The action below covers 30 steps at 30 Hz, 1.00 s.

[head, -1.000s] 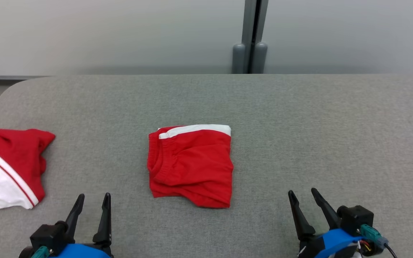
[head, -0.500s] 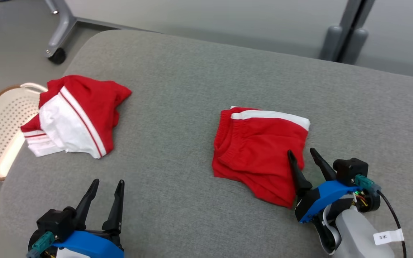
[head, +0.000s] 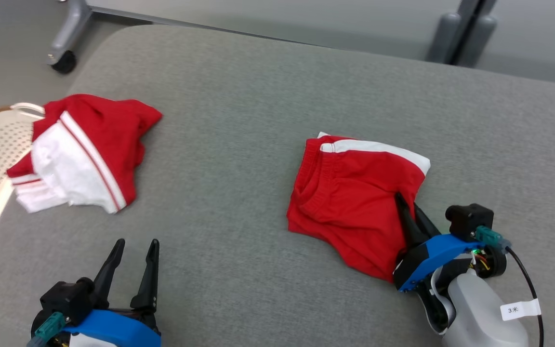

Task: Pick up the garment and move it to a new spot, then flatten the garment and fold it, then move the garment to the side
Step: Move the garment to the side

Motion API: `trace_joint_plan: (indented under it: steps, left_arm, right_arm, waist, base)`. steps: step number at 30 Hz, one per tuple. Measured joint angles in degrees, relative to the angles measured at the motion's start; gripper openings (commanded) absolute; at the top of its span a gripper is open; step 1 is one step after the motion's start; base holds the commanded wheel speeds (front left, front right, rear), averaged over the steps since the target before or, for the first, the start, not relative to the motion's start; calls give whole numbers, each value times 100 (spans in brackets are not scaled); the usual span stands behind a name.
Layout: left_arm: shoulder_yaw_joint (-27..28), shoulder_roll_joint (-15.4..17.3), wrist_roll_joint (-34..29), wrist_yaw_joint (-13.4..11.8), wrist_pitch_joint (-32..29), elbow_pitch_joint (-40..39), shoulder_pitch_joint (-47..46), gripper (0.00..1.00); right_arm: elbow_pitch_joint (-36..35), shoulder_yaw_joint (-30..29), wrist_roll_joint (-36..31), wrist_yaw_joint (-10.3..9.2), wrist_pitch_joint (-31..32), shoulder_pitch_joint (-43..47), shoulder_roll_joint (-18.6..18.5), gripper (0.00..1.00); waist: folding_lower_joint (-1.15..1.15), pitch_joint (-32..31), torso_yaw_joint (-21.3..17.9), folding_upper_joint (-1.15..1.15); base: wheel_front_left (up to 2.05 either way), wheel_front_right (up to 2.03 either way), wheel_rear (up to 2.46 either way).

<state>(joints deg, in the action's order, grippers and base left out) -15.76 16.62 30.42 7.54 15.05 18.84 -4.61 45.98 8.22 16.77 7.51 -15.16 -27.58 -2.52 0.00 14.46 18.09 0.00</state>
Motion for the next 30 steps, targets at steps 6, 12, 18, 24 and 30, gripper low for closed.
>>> trace_joint_plan:
  steps: [6, 12, 18, 24, 30]
  left_arm:
    - [0, 37, -152, 0, 1, -396, 96, 100]
    - [-40, 86, -326, 0, 1, -793, 152, 100]
    - [-63, 166, -421, 0, 1, -1159, 288, 100]
    - [-83, 305, -512, 0, 1, -1386, 472, 100]
    - [-166, 495, -525, 0, 1, -1572, 553, 100]
  right_arm:
    - [-650, 290, 102, -2, 3, 320, -16, 0]
    - [-1267, 597, 210, -3, 4, 751, -27, 0]
    - [-1818, 683, 242, -3, 3, 1149, -33, 0]
    - [-2251, 776, 227, -3, 4, 1451, -27, 0]
    - [-2374, 638, -287, -3, 4, 1508, -30, 0]
  waist:
    - [1, 153, -978, 0]
    - [0, 274, -2129, 1]
    - [0, 311, -3149, 1]
    - [0, 316, -3893, 1]
    - [0, 449, -4025, 0]
  base:
    - [0, 0, 0]
    - [0, 0, 0]
    - [0, 0, 0]
    - [0, 0, 0]
    - [0, 0, 0]
